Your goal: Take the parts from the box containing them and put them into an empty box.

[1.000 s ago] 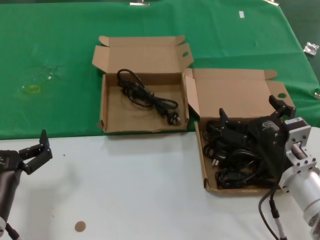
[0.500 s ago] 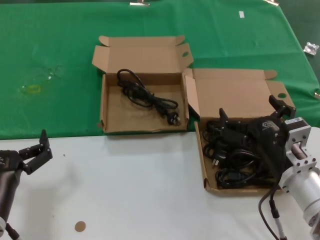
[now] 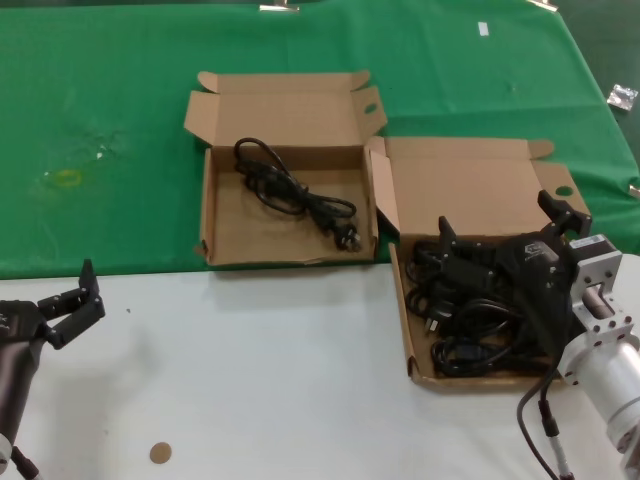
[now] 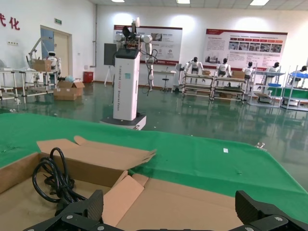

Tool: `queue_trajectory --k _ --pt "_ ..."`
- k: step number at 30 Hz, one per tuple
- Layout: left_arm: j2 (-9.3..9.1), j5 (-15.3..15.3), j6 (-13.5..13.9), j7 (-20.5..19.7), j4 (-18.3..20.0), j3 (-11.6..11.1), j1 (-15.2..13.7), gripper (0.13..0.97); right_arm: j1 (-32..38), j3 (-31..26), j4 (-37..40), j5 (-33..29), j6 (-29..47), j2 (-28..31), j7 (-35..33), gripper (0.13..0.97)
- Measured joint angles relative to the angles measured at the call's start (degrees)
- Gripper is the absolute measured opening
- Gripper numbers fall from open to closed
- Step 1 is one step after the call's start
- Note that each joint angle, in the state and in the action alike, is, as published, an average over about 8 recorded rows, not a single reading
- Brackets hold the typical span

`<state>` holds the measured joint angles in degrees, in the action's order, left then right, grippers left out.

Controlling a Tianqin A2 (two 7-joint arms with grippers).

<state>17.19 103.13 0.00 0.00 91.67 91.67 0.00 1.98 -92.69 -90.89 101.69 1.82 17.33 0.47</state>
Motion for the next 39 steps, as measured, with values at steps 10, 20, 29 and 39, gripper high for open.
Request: queue_trajectory --k 10,20,29,39 --pt "0.00 0.00 0.00 0.00 0.00 0.00 0.00 0.966 0.00 0.00 0.00 0.00 0.00 0.00 0.00 0.966" --pt "0.00 0.00 0.00 0.00 0.00 0.00 0.00 0.966 0.00 0.00 0.00 0.00 0.00 0.00 0.00 0.966" --pt "0.00 0.00 0.00 0.00 0.00 0.00 0.00 0.966 0.00 0.00 0.00 0.00 0.00 0.00 0.00 0.966" --pt "0.00 0.00 0.00 0.00 0.00 0.00 0.00 0.966 0.00 0.00 0.00 0.00 0.00 0.00 0.00 0.966"
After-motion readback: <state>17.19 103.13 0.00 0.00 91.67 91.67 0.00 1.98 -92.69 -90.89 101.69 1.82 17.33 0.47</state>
